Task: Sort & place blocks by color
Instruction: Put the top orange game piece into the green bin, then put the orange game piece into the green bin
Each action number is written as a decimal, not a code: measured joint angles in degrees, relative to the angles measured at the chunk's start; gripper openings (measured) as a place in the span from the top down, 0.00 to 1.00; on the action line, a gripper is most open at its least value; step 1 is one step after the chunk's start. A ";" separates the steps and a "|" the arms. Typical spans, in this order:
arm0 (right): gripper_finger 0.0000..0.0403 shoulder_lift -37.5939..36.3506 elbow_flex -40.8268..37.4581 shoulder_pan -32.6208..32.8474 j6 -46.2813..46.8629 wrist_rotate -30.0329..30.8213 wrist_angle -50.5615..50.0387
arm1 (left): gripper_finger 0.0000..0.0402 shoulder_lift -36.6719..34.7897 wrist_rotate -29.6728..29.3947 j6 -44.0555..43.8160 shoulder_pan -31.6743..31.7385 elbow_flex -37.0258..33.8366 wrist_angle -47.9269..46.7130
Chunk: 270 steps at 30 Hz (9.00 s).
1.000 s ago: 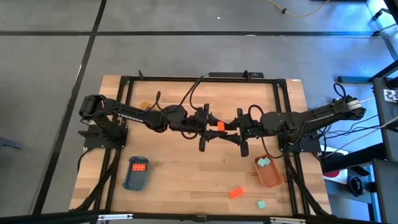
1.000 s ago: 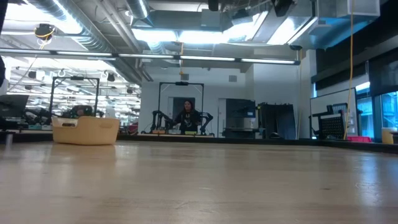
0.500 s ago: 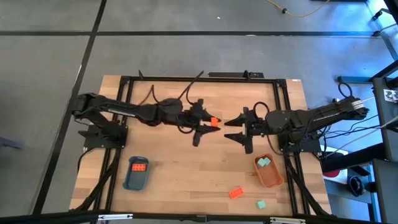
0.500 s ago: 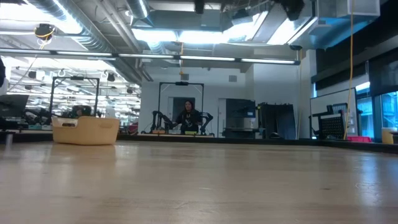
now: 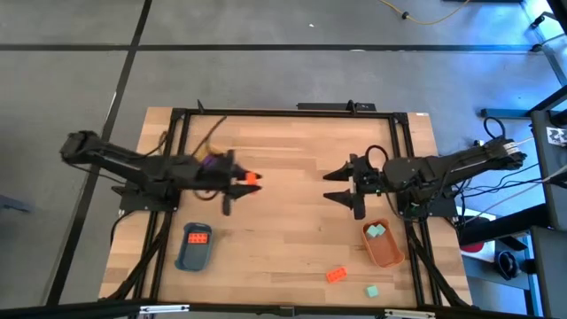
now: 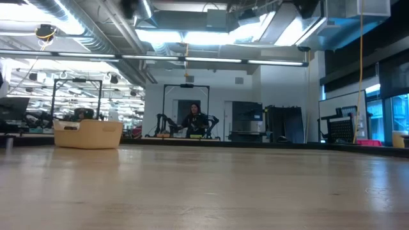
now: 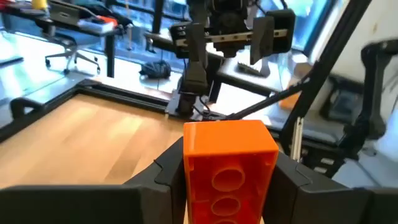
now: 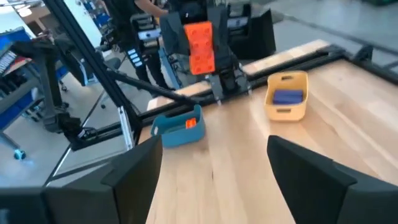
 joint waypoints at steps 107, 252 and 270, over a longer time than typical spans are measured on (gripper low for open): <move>0.27 3.96 0.03 -0.24 -7.09 2.09 10.41 | 0.51 26.39 13.03 -31.27 -39.87 -1.79 -45.64; 0.27 54.69 24.29 26.75 -1.46 -15.54 -34.09 | 1.00 -9.37 0.99 2.59 0.96 -6.20 0.69; 0.65 55.89 24.47 26.69 -4.97 -11.43 -36.76 | 1.00 -10.66 0.99 2.85 0.96 -6.16 0.50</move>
